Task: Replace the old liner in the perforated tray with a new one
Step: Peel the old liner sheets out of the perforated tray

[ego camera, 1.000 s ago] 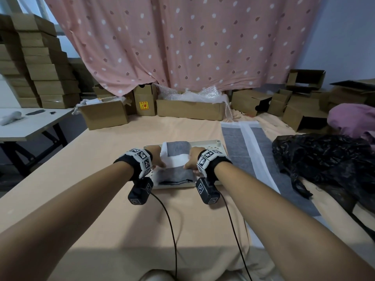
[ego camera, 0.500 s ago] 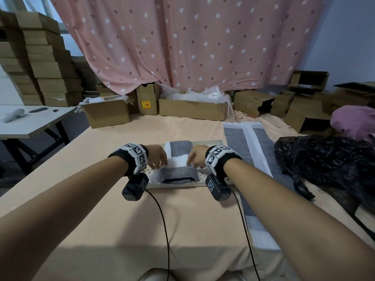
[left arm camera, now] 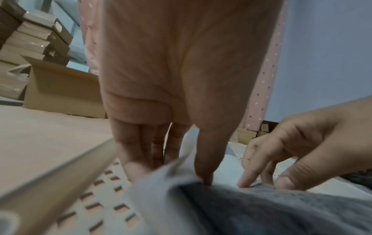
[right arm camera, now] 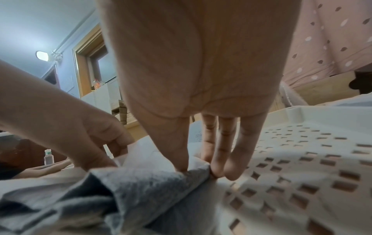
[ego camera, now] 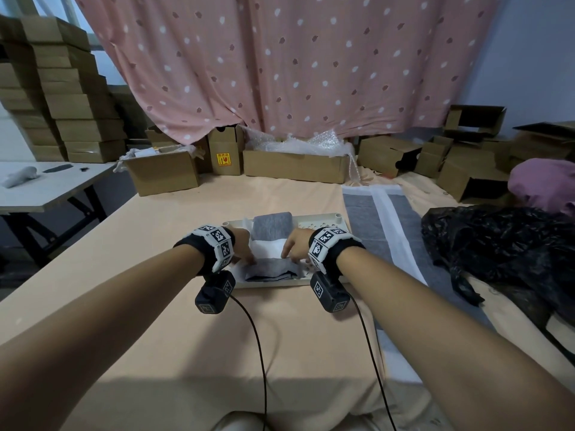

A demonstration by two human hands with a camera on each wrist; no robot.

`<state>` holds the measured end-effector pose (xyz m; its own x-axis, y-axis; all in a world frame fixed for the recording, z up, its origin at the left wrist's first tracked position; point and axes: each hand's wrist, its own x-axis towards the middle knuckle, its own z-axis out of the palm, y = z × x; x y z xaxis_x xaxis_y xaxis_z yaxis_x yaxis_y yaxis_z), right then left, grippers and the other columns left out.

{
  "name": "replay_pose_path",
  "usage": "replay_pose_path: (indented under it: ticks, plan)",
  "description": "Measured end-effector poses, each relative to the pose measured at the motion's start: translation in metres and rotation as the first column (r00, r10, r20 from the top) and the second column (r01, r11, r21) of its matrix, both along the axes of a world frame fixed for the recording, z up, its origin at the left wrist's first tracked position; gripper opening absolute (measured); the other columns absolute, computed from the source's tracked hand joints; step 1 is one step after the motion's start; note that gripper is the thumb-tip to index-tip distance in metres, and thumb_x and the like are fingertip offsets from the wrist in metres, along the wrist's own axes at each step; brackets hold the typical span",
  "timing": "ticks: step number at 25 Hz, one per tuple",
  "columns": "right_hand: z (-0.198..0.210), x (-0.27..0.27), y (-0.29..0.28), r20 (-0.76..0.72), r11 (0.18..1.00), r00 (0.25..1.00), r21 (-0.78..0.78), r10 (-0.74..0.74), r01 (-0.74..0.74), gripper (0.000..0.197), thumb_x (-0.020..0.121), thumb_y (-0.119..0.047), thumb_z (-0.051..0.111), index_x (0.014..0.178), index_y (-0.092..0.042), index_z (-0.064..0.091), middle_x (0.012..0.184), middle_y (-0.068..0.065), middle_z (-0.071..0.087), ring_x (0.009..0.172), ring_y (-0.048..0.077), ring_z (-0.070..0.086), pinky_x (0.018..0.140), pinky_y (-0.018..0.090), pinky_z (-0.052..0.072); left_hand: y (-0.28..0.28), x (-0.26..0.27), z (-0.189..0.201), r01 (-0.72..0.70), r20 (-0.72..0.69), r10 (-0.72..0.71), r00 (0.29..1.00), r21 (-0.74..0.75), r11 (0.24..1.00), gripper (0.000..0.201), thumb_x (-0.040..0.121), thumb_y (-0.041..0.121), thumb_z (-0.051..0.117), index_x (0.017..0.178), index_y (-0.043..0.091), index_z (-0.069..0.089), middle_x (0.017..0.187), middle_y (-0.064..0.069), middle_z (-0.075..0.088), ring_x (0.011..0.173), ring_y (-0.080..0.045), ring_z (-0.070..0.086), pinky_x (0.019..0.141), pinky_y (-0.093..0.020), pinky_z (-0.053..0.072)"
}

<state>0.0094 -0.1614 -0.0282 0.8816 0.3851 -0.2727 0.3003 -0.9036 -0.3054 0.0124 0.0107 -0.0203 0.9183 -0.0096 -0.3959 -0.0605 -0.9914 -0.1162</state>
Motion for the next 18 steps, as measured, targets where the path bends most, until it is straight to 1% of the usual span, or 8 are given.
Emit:
replay_pose_path:
  ticks: [3,6,8,10,12,15,16,18]
  plan:
    - [0.001,-0.002,-0.002,0.001,1.000,1.000,0.000,0.003,-0.003,0.044,0.081,0.003,0.053,0.116,-0.017,0.070,0.122,0.006,0.067,0.076,0.016,0.058,0.056,0.018,0.044,-0.009,-0.005,0.012,-0.040,0.028,0.041,0.999,-0.065,0.997,0.030,0.084,0.013,0.059,0.058,0.010,0.046,0.056,-0.001,0.048,0.053,-0.017,0.048,0.057,-0.023,0.042]
    - [0.001,-0.005,-0.001,0.012,1.000,1.000,-0.004,0.000,0.000,0.045,0.082,0.003,0.052,0.119,-0.018,0.069,0.122,0.007,0.067,0.088,0.019,0.062,0.065,0.023,0.046,-0.007,0.002,0.019,-0.054,0.063,0.066,0.996,-0.181,0.982,0.023,0.088,0.009,0.053,0.065,0.007,0.053,0.061,-0.003,0.056,0.051,-0.015,0.054,0.052,-0.022,0.044]
    - [0.001,-0.006,0.000,0.032,1.000,0.999,-0.015,0.014,-0.014,0.045,0.083,0.003,0.051,0.119,-0.018,0.069,0.123,0.006,0.067,0.093,0.021,0.061,0.069,0.023,0.045,-0.005,0.006,0.015,-0.019,0.018,0.024,1.000,-0.231,0.973,0.019,0.091,0.008,0.047,0.084,0.003,0.064,0.074,-0.006,0.062,0.063,-0.016,0.060,0.059,-0.019,0.048]
    - [0.003,-0.006,-0.002,0.047,0.999,0.999,-0.015,0.029,-0.028,0.045,0.085,0.004,0.048,0.119,-0.017,0.069,0.125,0.007,0.066,0.089,0.021,0.059,0.059,0.019,0.044,-0.005,0.004,0.007,0.013,-0.039,-0.026,0.999,-0.303,0.953,0.029,0.091,0.001,0.045,0.107,0.004,0.069,0.099,-0.009,0.067,0.090,-0.019,0.063,0.073,-0.018,0.052]
    - [0.008,-0.006,-0.006,0.072,0.999,0.997,-0.015,0.038,-0.037,0.039,0.088,0.003,0.047,0.117,-0.012,0.068,0.125,0.009,0.064,0.085,0.019,0.054,0.054,0.017,0.040,-0.003,-0.002,0.005,0.037,-0.067,-0.063,0.996,-0.328,0.944,0.038,0.091,-0.004,0.042,0.115,0.008,0.069,0.114,-0.007,0.066,0.101,-0.016,0.061,0.076,-0.017,0.051]
    - [0.011,-0.003,-0.016,0.121,0.998,0.992,-0.053,0.028,-0.022,0.034,0.091,-0.001,0.048,0.119,-0.012,0.063,0.127,0.010,0.062,0.087,0.018,0.050,0.066,0.025,0.040,0.009,-0.001,0.007,0.072,0.021,-0.069,0.997,-0.349,0.934,0.040,0.088,-0.006,0.041,0.108,0.012,0.071,0.117,-0.004,0.067,0.100,-0.021,0.064,0.077,-0.024,0.054]
    - [0.011,-0.001,-0.018,0.110,0.999,0.994,-0.040,0.006,-0.001,0.037,0.090,-0.001,0.048,0.123,-0.012,0.060,0.125,0.010,0.062,0.087,0.018,0.051,0.064,0.026,0.041,0.012,0.001,0.009,0.083,0.059,-0.066,0.996,-0.342,0.936,0.038,0.088,-0.005,0.041,0.107,0.009,0.070,0.116,-0.007,0.068,0.096,-0.024,0.065,0.074,-0.025,0.054]
    - [0.008,0.002,-0.021,0.045,0.998,0.997,0.036,-0.061,0.059,0.041,0.088,-0.001,0.051,0.128,-0.010,0.055,0.102,0.007,0.066,0.079,0.020,0.053,0.057,0.023,0.040,0.015,0.003,0.013,0.069,0.086,-0.047,0.995,-0.281,0.957,0.027,0.090,0.001,0.044,0.105,0.003,0.066,0.110,-0.013,0.068,0.083,-0.024,0.061,0.063,-0.021,0.050]
